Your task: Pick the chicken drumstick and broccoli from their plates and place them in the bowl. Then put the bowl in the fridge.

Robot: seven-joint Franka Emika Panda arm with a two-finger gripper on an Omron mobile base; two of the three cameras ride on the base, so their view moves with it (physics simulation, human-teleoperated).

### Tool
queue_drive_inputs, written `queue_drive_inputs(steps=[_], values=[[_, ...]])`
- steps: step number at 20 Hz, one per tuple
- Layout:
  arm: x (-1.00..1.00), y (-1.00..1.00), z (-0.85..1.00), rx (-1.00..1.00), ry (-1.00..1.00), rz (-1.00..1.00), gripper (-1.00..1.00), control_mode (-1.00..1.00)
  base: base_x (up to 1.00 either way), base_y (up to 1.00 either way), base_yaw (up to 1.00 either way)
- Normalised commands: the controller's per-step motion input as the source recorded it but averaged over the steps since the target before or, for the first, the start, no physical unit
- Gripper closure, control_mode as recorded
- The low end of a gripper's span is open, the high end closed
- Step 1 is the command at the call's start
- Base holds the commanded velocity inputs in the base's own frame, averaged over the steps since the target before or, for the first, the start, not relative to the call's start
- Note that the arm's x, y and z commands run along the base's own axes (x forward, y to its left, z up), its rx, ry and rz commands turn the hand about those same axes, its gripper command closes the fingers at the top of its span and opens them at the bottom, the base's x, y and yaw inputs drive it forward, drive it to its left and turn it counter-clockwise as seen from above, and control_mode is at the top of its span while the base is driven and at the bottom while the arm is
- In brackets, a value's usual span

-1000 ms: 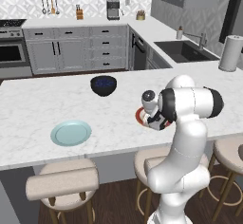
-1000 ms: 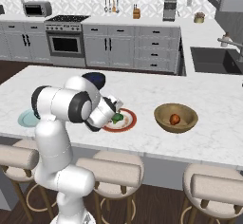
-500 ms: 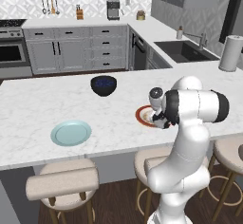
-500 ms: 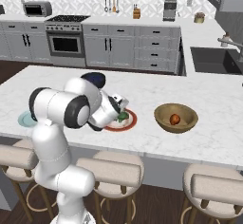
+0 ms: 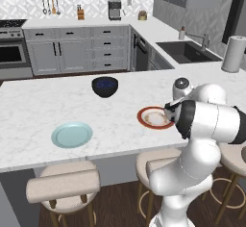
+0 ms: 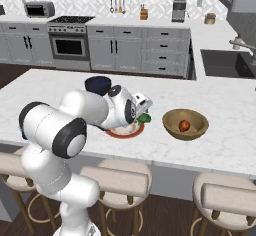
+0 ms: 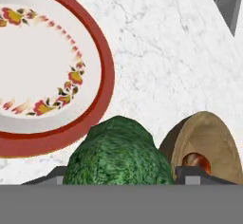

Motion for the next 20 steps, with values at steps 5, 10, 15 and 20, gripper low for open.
queue_drive_inputs(steps=[5,10,15,20], values=[[0.0,-0.55,0.75,0.11,0.12,-0.2,1.0,-1.0,0.0,0.0,0.0],[0.0,-0.64,0.17,0.08,0.05,-0.19,1.0,-1.0,0.0,0.0,0.0],[0.0,-0.52,-0.06,0.01,0.0,-0.11,1.0,-1.0,0.0,0.0,0.0],[0.0,-0.44,-0.28,0.08,0.0,-0.06,1.0,-1.0,0.0,0.0,0.0]])
